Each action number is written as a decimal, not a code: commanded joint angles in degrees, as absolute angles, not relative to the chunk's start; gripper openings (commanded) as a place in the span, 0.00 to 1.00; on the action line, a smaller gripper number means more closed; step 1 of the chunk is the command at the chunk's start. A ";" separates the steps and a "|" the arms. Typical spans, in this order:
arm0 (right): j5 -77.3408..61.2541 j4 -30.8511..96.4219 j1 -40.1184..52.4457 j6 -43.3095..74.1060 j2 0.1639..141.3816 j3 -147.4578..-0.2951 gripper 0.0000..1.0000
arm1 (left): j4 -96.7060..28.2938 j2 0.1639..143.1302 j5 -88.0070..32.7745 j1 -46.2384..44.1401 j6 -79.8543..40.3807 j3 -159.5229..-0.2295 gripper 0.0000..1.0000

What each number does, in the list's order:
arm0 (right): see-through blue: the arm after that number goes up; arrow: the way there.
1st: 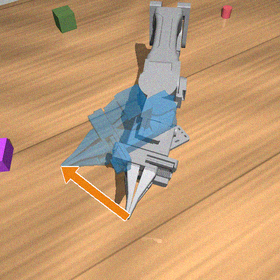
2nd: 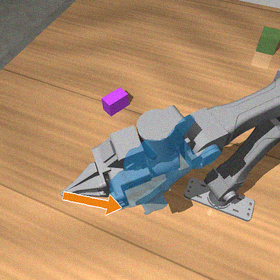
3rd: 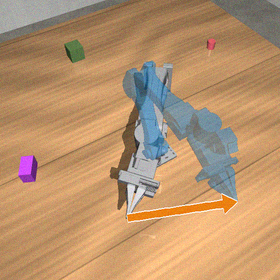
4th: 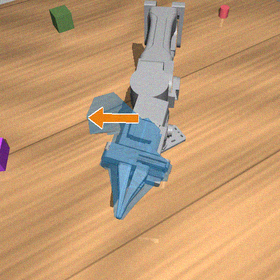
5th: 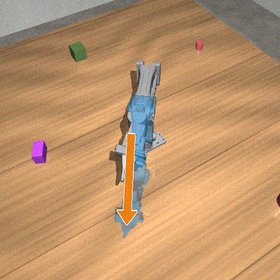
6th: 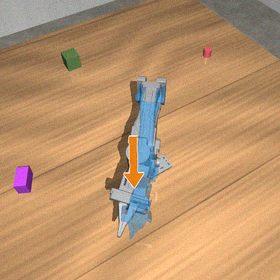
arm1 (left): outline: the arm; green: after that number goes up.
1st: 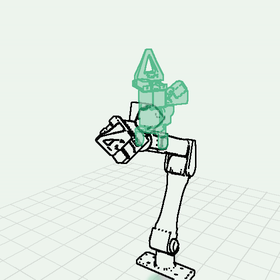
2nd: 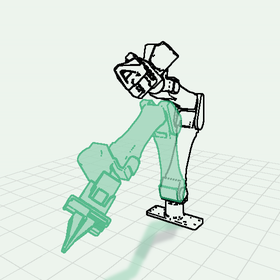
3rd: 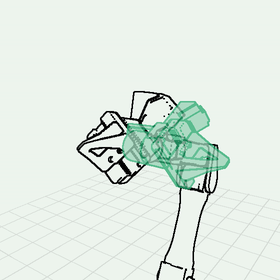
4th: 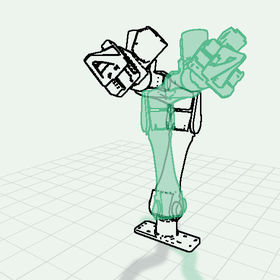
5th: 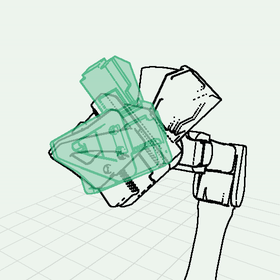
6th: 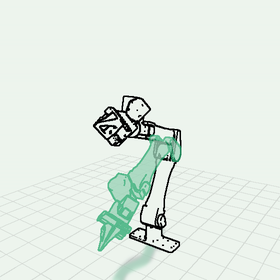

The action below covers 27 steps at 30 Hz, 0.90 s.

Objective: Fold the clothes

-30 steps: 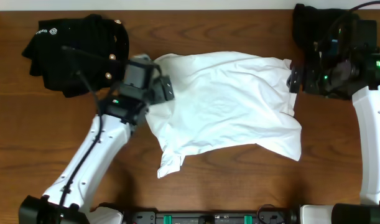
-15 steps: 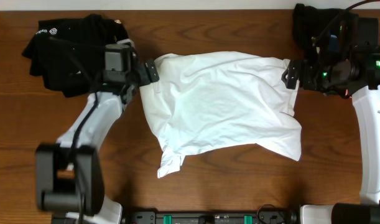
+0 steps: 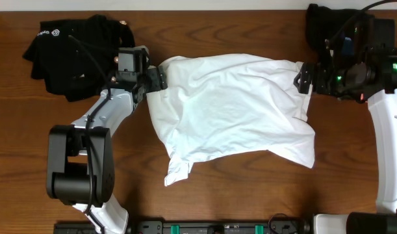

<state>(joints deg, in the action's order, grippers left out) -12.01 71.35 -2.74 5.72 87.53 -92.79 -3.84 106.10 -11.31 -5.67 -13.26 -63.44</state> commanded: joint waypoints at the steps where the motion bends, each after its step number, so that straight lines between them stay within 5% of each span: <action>1: -12.47 71.55 -2.17 6.15 87.66 -92.77 0.99 | -4.54 107.22 -14.57 -5.82 -12.75 -64.62 0.55; 8: -12.47 71.79 -2.17 6.13 87.66 -92.75 0.99 | -7.38 107.96 -14.35 -6.57 -12.78 -64.47 0.53; 10: -12.47 71.75 -2.17 6.13 87.66 -92.75 0.99 | -7.53 108.36 -14.37 -6.57 -13.74 -64.38 0.43; 13: -12.47 71.72 -2.17 6.13 87.66 -92.68 0.99 | -7.38 108.31 -14.63 -6.85 -15.79 -64.42 0.14; 15: -12.47 71.72 -2.17 6.13 87.66 -92.49 0.99 | -6.79 108.16 -15.11 -7.29 -16.73 -64.42 0.06; 27: -12.47 70.32 -2.17 6.15 87.66 -88.73 0.99 | -6.57 101.60 -15.38 -14.92 -16.78 -65.67 0.06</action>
